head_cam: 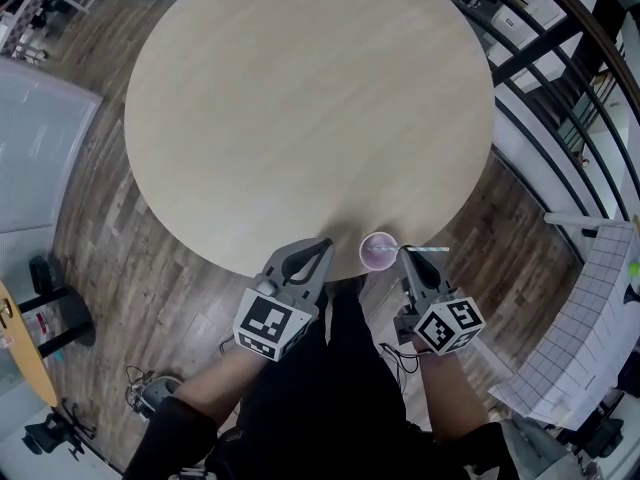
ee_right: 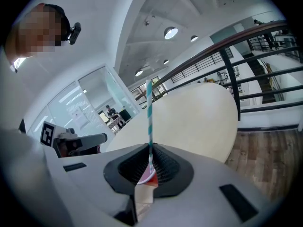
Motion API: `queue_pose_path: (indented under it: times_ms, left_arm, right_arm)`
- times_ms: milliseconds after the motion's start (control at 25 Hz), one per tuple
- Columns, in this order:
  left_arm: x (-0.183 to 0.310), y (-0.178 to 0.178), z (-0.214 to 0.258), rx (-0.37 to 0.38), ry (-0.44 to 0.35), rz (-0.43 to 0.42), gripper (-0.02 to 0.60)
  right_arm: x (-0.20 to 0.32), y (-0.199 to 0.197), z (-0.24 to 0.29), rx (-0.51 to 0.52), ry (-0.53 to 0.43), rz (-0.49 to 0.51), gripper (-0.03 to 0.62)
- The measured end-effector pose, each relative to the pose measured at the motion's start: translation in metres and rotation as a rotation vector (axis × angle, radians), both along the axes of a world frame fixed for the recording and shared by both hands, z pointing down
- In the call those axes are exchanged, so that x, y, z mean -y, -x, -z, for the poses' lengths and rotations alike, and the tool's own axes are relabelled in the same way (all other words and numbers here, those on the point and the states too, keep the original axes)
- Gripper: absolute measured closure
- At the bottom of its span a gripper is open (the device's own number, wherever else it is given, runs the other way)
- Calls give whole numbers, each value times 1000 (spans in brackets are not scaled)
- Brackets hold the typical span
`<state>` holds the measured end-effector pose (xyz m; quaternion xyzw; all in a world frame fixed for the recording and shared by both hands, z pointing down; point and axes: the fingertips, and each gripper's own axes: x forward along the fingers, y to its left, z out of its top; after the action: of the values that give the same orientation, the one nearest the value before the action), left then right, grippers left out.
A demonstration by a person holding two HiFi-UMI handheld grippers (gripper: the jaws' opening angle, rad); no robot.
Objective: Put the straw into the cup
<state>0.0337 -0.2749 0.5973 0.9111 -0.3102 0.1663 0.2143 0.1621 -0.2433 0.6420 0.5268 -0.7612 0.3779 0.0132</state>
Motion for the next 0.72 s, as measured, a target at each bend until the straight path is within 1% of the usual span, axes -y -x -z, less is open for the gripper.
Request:
queue_pose_path:
  times_ms: [280, 560, 720]
  left_arm:
    - [-5, -9, 0, 4, 12, -14, 575]
    - [-17, -13, 2, 1, 25, -19, 575]
    - [-18, -11, -1, 7, 32, -13, 575]
  right_arm:
    - [-3, -1, -9, 14, 40, -29, 557]
    - [-4, 4, -12, 1, 78, -21, 556]
    - [-5, 4, -11, -1, 79, -23, 556]
